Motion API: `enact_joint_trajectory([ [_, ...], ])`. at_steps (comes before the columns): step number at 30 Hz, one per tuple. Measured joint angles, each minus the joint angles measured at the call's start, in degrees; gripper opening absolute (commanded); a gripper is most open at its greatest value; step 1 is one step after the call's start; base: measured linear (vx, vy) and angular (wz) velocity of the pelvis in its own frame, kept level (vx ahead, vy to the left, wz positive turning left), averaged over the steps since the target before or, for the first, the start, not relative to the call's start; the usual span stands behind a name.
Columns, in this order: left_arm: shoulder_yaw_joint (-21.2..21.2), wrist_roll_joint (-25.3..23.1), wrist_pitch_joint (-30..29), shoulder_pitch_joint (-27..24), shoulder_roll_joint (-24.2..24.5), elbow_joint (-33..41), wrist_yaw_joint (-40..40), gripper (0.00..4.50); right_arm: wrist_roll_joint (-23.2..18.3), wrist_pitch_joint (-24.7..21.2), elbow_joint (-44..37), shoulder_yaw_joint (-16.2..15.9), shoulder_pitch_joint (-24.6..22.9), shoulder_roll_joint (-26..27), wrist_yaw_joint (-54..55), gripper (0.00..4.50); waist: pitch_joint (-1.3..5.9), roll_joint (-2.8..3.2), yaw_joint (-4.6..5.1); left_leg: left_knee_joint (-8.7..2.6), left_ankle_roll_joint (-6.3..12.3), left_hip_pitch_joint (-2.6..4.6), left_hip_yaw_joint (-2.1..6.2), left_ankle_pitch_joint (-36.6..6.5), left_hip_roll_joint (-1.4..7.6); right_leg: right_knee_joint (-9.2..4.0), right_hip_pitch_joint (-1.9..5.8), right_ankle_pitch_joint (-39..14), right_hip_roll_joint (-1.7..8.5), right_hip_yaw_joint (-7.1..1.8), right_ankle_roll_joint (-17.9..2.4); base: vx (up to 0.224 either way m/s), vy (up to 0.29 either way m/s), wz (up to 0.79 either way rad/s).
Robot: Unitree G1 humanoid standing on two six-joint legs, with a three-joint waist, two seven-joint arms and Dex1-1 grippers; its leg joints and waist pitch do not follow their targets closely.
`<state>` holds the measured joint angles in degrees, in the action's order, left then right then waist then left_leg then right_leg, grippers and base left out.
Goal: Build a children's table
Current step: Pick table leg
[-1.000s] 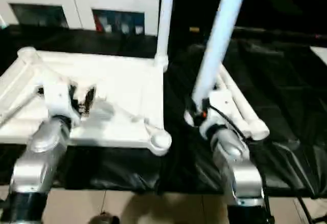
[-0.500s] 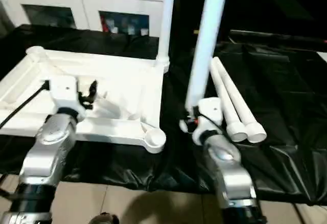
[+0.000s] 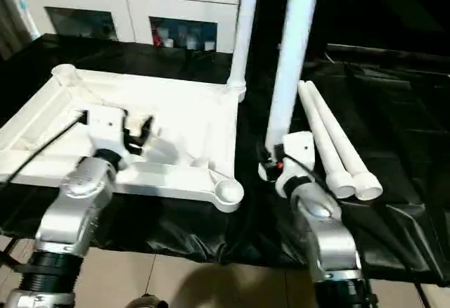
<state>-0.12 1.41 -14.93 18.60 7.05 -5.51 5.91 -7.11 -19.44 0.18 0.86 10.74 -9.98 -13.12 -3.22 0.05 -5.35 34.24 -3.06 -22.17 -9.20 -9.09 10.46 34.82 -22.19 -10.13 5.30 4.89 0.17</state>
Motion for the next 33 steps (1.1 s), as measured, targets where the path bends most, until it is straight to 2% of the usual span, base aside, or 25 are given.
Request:
enact_joint_trajectory([
  [1,-0.01,-0.10,0.00,0.00,0.02,0.01,-0.15,2.93,0.05,0.00,-0.01,-0.22,0.01,-0.27,-0.14,1.89,0.00,0.00,0.20,-0.08,-0.01,0.04,0.03,0.00,0.03,0.00,-0.01,0.00,-0.03,0.05,0.00,0.000,0.000,0.00],
  [2,0.02,-0.44,-0.02,0.05,0.09,0.07,-0.61,2.93,0.27,0.00,-0.02,-0.58,-0.11,-0.35,-0.42,1.89,0.00,0.13,0.58,-0.17,-0.03,-0.68,1.25,0.00,-0.41,0.04,0.19,0.00,0.22,1.06,0.01,0.000,0.000,0.00],
  [4,0.18,-0.60,0.09,0.12,0.09,0.20,-1.14,2.93,1.04,-0.01,-0.02,-1.75,-0.26,-0.28,-0.64,1.89,0.01,0.34,1.91,-0.15,-0.24,-1.41,4.14,0.11,-0.71,-0.35,0.60,0.08,-0.13,2.64,-0.28,0.017,-0.079,0.40],
  [5,0.53,-0.59,0.14,0.13,0.25,0.13,-1.39,2.93,1.30,-0.01,-0.02,-3.12,-0.21,-0.04,-0.86,1.89,-0.05,0.45,2.71,-0.16,-0.85,-1.94,6.36,0.47,-1.09,0.28,0.73,-0.31,-0.75,3.29,-1.38,0.023,-0.100,0.48],
  [6,0.99,-0.51,0.09,0.12,0.29,-0.01,-1.50,2.93,1.36,-0.01,-0.02,-4.09,-0.16,0.42,-1.12,1.89,-0.10,0.48,3.13,-0.20,-1.42,-2.01,8.35,0.82,-1.48,1.39,0.76,-1.28,-1.48,3.29,-2.98,0.000,-0.149,0.48],
  [7,1.53,-0.36,-0.01,0.18,0.29,-0.32,-1.70,2.93,1.35,-0.01,-0.02,-4.81,-0.08,1.02,-1.26,1.89,-0.09,0.43,3.36,-0.29,-1.91,-1.97,10.34,1.04,-2.07,2.73,0.73,-2.70,-2.27,2.76,-5.10,-0.005,-0.203,0.51],
  [8,2.17,-0.11,-0.23,0.47,0.30,-0.76,-1.84,2.93,1.18,-0.01,-0.02,-5.03,0.27,1.59,-1.33,1.89,0.04,0.03,3.41,-0.83,-2.75,-1.90,12.91,1.35,-3.28,3.90,0.52,-3.97,-2.96,2.07,-6.18,-0.005,-0.203,0.51],
  [9,2.61,-0.06,-0.38,0.63,0.24,-0.95,-1.99,2.93,1.04,-0.01,0.09,-4.92,0.63,1.60,-1.36,1.89,0.12,-0.28,3.29,-1.46,-2.81,-1.60,13.45,1.38,-3.44,4.22,0.31,-4.22,-3.24,1.89,-5.73,0.009,-0.257,0.48],
  [10,2.80,-0.08,-0.69,0.68,0.27,-1.09,-2.34,2.93,0.93,0.00,0.21,-4.72,1.10,1.57,-1.37,1.89,0.07,-0.60,2.75,-1.15,-2.49,-1.45,12.22,1.19,-3.16,3.94,0.29,-4.13,-3.56,1.95,-5.33,-0.003,-0.259,0.21],
  [11,2.80,-0.10,-1.36,1.16,-0.09,-1.57,-2.71,2.93,0.75,0.00,0.42,-3.70,1.20,0.96,-1.34,1.89,-0.15,-1.12,0.61,4.23,0.21,-1.71,7.86,-1.21,-2.00,3.92,0.29,-4.15,-3.52,1.85,-4.18,-0.003,-0.259,0.21],
  [12,2.28,-0.21,-1.59,1.20,-0.17,-1.71,-2.71,2.93,0.73,-0.01,0.70,-3.12,1.21,0.52,-1.33,1.89,-0.15,-1.65,-0.48,6.07,0.73,-1.38,5.67,-1.52,-2.51,3.91,0.14,-4.09,-3.54,1.37,-4.00,-0.010,-0.217,0.00],
  [13,2.04,-0.22,-1.83,1.49,-0.30,-1.71,-2.66,2.93,0.71,0.00,0.78,-2.40,1.18,0.25,-1.26,1.89,-0.06,-2.02,-1.29,6.37,1.12,-0.60,4.43,-1.76,-3.41,3.89,-0.22,-3.95,-3.72,0.70,-3.78,0.011,-0.100,0.00],
  [14,1.78,-0.21,-2.17,2.01,-0.32,-1.71,-2.57,2.93,0.69,0.00,0.92,-1.80,1.19,0.20,-1.17,1.89,0.07,-2.23,-1.79,6.02,2.30,-0.23,3.89,-2.48,-4.55,3.89,-0.79,-3.73,-4.04,0.20,-3.41,0.008,-0.183,0.11],
  [15,1.41,-0.21,-2.19,2.28,-0.10,-1.71,-2.24,2.93,0.67,-0.01,1.27,-1.19,1.18,0.18,-1.03,1.89,0.06,-2.26,-2.61,5.56,4.37,0.14,3.92,-3.70,-5.60,3.89,-1.18,-3.55,-4.19,0.09,-3.42,-0.010,-0.132,0.19],
  [16,1.41,-0.21,-2.19,2.15,0.23,-1.85,-2.07,2.93,0.65,-0.02,1.41,-1.15,1.17,0.12,-0.97,1.89,0.06,-2.19,-3.09,5.34,4.96,0.30,3.98,-4.01,-5.71,3.86,-1.23,-3.27,-4.26,0.13,-4.25,-0.023,-0.171,0.22],
  [17,1.51,-0.15,-2.04,2.16,1.13,-2.25,-1.19,2.93,0.49,-0.05,1.40,-1.16,1.18,0.13,-0.97,1.89,0.07,-1.86,-3.36,3.69,5.15,0.53,4.23,-3.99,-5.25,3.76,-1.21,-3.16,-4.40,0.63,-4.63,-0.020,-0.088,0.11],
  [18,1.60,-0.10,-1.71,2.16,1.67,-2.40,-0.57,2.93,0.46,-0.09,1.39,-1.32,1.14,0.41,-0.99,1.89,-0.01,-1.47,-3.47,2.55,4.19,0.71,4.11,-3.94,-4.50,3.34,-1.00,-3.01,-4.65,1.05,-4.76,0.000,0.000,0.00],
  [19,1.59,-0.03,-1.30,2.16,1.85,-2.65,0.14,2.93,0.42,-0.18,1.38,-1.50,1.01,0.68,-1.11,1.89,-0.06,-1.01,-3.49,2.03,3.57,0.88,4.11,-3.58,-3.99,2.23,-0.60,-2.60,-4.93,1.44,-4.96,0.000,0.000,0.00],
  [20,1.17,0.03,-0.80,2.27,2.36,-2.96,2.19,2.93,0.26,-0.20,1.38,-1.52,1.06,0.80,-1.16,1.89,0.01,-0.32,-3.38,1.35,1.94,1.02,3.91,-2.81,-2.88,0.65,-0.15,-1.56,-5.21,2.09,-4.71,0.000,0.000,0.00],
  [22,-0.14,0.00,-0.22,2.59,4.36,-4.26,5.69,2.93,0.04,-0.20,1.38,-1.52,1.11,0.67,-1.22,1.89,0.01,0.05,-3.08,1.35,1.08,1.05,2.78,-2.47,-1.99,0.40,0.09,-1.17,-5.01,2.34,-4.77,0.000,0.000,0.00],
  [23,-1.18,-0.03,0.19,2.82,5.28,-5.06,7.95,2.93,0.03,-0.19,1.38,-1.45,1.11,0.36,-1.25,1.89,0.00,0.06,-2.90,1.38,1.00,1.18,1.81,-2.43,-1.72,0.53,0.12,-1.17,-4.69,2.26,-4.81,0.000,0.000,0.00],
  [27,-2.69,0.21,0.44,4.24,4.86,-5.76,10.07,2.93,0.06,-0.20,1.33,-0.94,1.06,-0.22,-1.17,1.89,-0.13,0.13,-2.79,0.81,0.70,1.92,-0.28,-2.60,-1.58,0.02,0.54,-0.71,-3.67,2.26,-4.18,0.000,0.000,0.00],
  [29,-1.73,0.75,0.74,4.88,4.69,-6.60,9.06,2.93,0.15,-0.20,0.96,-0.96,0.58,0.22,-0.81,1.89,-0.16,0.25,-2.09,0.64,0.71,2.23,-0.36,-2.61,-1.39,-0.90,1.12,-0.50,-3.62,2.60,-3.85,-0.033,0.060,-0.08],
  [31,-0.21,1.01,0.75,5.00,4.60,-7.36,7.79,2.93,0.18,-0.25,0.60,-0.96,0.18,0.89,-0.23,1.89,-0.15,0.25,-1.14,0.42,0.72,2.17,-0.35,-2.61,-1.14,-1.90,1.50,-0.46,-3.56,3.21,-3.77,-0.011,0.056,-0.05],
  [33,1.14,1.21,0.99,5.66,3.46,-9.32,6.39,2.93,0.14,-0.61,-0.15,-0.79,-0.43,1.13,0.44,1.89,-0.13,0.07,-1.10,0.41,0.85,2.10,-0.59,-2.55,-1.50,-1.93,1.48,-0.17,-2.55,3.79,-3.36,-0.004,0.065,-0.06],
])
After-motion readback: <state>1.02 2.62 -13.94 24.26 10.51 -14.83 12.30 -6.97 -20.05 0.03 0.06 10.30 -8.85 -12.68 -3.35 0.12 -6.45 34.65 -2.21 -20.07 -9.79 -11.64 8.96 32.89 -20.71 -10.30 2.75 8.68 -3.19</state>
